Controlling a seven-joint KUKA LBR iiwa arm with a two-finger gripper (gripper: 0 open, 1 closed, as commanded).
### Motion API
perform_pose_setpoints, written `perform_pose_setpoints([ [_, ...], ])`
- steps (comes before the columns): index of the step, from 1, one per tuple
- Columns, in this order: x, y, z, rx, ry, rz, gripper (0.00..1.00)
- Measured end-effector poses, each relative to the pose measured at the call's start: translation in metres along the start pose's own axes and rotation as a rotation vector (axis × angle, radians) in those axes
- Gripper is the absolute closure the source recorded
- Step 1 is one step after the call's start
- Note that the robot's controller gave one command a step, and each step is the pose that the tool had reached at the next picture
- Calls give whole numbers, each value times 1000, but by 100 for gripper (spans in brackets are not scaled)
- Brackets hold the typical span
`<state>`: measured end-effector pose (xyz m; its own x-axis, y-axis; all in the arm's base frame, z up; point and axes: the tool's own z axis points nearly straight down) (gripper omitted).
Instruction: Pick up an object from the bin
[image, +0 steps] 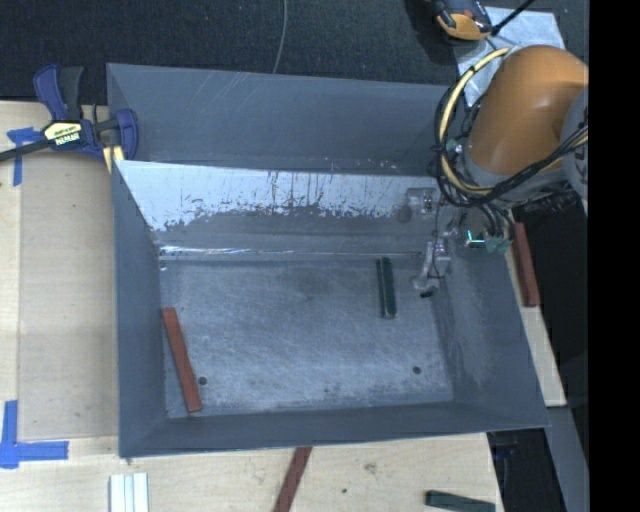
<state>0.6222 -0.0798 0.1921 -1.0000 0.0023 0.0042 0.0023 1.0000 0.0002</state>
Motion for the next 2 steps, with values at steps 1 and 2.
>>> perform_pose_setpoints([
  [1,-2,0,-5,1,-8,-1,0],
  [2,-1,-10,34,2,-14,-73,0],
])
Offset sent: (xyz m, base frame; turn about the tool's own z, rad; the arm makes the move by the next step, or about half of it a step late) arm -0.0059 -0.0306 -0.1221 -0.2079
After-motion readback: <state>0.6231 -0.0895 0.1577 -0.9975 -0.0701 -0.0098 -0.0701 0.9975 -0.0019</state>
